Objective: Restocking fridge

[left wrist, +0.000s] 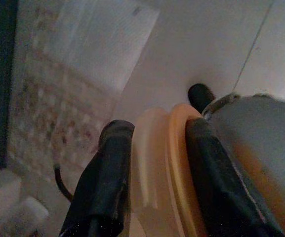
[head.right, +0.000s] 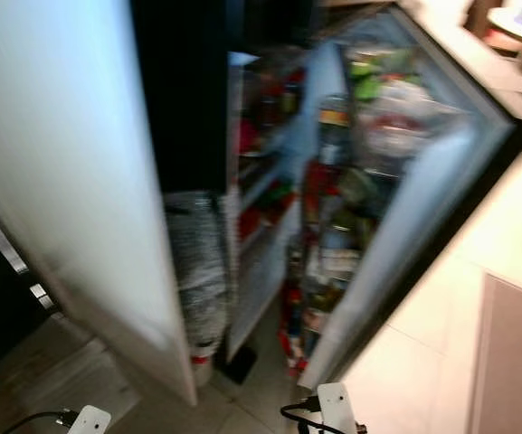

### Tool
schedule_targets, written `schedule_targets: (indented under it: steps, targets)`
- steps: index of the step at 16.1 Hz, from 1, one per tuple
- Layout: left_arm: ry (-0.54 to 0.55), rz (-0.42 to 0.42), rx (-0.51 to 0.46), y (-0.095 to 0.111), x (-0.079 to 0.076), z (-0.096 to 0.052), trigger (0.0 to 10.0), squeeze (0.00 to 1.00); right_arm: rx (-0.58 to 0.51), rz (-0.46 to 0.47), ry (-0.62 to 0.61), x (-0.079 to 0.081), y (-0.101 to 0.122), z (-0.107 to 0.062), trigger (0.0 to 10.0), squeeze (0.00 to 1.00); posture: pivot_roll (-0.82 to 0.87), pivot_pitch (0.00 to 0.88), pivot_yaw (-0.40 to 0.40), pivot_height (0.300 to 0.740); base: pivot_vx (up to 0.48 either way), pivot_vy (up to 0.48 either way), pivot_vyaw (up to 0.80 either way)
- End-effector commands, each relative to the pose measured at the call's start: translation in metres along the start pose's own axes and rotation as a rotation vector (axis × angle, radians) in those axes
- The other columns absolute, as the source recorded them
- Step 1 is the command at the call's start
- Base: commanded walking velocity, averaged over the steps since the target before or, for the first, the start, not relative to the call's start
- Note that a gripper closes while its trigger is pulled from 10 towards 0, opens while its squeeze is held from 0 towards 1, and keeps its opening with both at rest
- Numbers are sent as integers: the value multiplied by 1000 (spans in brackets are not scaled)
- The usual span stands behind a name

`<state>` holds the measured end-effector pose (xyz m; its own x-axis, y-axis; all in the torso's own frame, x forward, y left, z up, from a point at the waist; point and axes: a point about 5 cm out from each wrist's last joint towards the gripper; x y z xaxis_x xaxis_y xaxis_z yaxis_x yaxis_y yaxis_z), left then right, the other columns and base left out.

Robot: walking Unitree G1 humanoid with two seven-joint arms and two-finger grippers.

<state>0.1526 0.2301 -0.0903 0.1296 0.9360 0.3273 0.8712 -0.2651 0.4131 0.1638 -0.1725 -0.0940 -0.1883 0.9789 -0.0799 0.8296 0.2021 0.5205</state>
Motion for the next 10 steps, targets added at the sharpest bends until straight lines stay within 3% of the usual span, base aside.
schedule_targets:
  steps: [1, 4, 10]
  targets:
    - [-16, -3, -3, 2, -3, 0, 10000, 0, 9, -13, -10, -2, -3, -1, 10000, 0, -76, 0, -85, 740, 0, -322, 0]
    - [-15, -3, -1, 2, -3, 0, 10000, 0, 9, -22, -11, -3, -2, -1, 10000, 0, -75, 0, -86, 740, 0, -330, 677]
    - [-13, 0, 1, 2, -3, 0, 10000, 0, 1, 12, -33, -15, -7, -3, 10000, 0, -76, 0, -83, 740, 0, -329, 0]
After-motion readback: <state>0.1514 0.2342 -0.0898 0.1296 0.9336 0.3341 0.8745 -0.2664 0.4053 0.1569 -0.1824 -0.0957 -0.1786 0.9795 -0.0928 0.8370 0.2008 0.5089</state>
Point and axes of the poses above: a point about 5 cm out from each wrist's last joint towards the gripper, its own z axis pointing out of the wrist towards the gripper, its own y axis along the axis of the wrist's last joint, x = y × z, and after that the axes turned 6 degrees about -z, right-handed
